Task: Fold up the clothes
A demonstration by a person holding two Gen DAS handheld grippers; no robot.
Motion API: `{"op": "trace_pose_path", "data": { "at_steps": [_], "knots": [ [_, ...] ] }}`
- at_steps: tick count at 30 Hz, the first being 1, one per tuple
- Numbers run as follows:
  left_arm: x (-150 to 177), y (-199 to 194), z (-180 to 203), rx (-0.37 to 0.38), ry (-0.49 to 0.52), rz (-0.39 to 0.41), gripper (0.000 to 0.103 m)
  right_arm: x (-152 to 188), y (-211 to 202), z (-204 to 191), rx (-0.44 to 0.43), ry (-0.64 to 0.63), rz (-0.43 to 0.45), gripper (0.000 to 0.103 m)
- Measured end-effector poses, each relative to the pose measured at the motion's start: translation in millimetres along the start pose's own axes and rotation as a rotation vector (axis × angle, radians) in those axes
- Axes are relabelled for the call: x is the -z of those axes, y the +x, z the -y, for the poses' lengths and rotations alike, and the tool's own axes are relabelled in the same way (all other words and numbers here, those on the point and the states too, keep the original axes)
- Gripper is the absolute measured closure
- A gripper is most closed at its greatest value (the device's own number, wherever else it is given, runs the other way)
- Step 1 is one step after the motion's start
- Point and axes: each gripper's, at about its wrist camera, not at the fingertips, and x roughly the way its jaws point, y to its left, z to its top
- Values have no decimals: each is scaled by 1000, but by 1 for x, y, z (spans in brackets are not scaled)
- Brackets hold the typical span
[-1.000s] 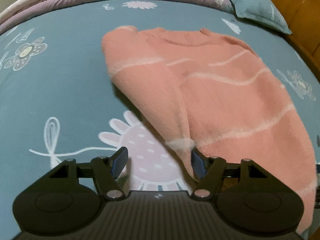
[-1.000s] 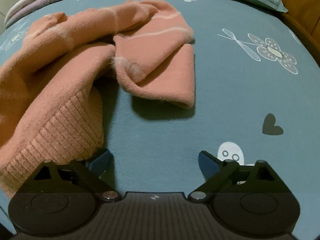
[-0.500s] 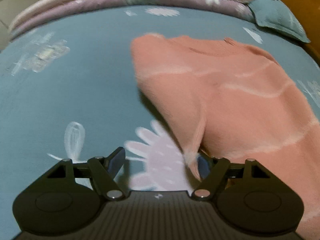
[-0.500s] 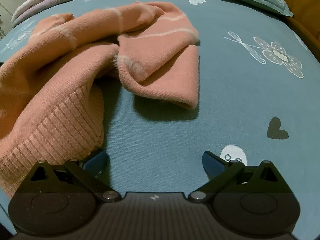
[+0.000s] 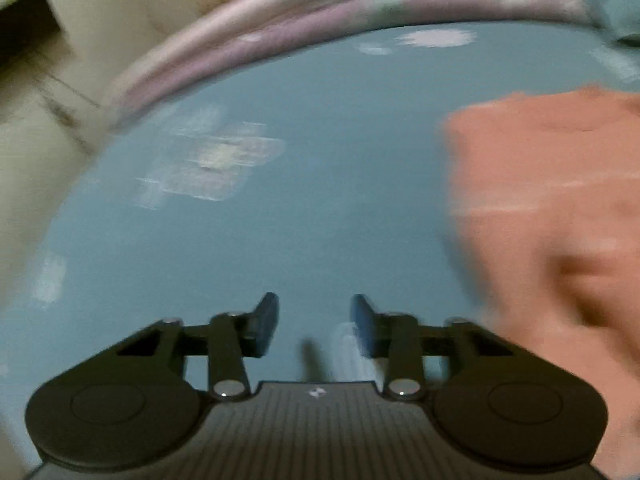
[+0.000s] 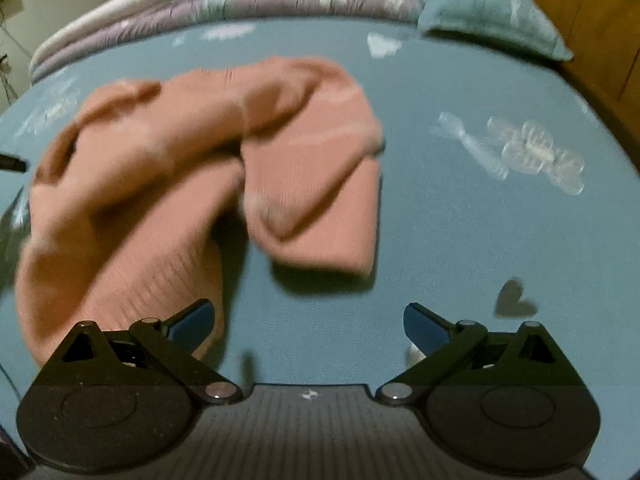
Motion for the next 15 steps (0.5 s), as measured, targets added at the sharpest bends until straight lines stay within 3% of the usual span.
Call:
{"op": "trace_pose_path", "data": {
  "at_steps": [1,3,5,9,11,15],
  "knots": [
    [-4,5,-13,-16,-26,-10,67,-4,-4,0,9,-6,12,0],
    [-10,5,-40,103,-113,-42,63,-8,-9,-6,29,-29,25,0],
    [-6,-7,-51,234,-166,-19,58,-11,-10,-11,39,-53,29,0],
    [18,-25,-36,505,-194,-37,55,-14,-5,-22,10,-70,24,0],
    [34,-27,-25,621,-236,-83,54,-14,-4,-29,1,-87,19,0],
    [65,-26,-7,730,-297,-155,55,-12,-7,-38,-13,-107,19,0]
  ]
}}
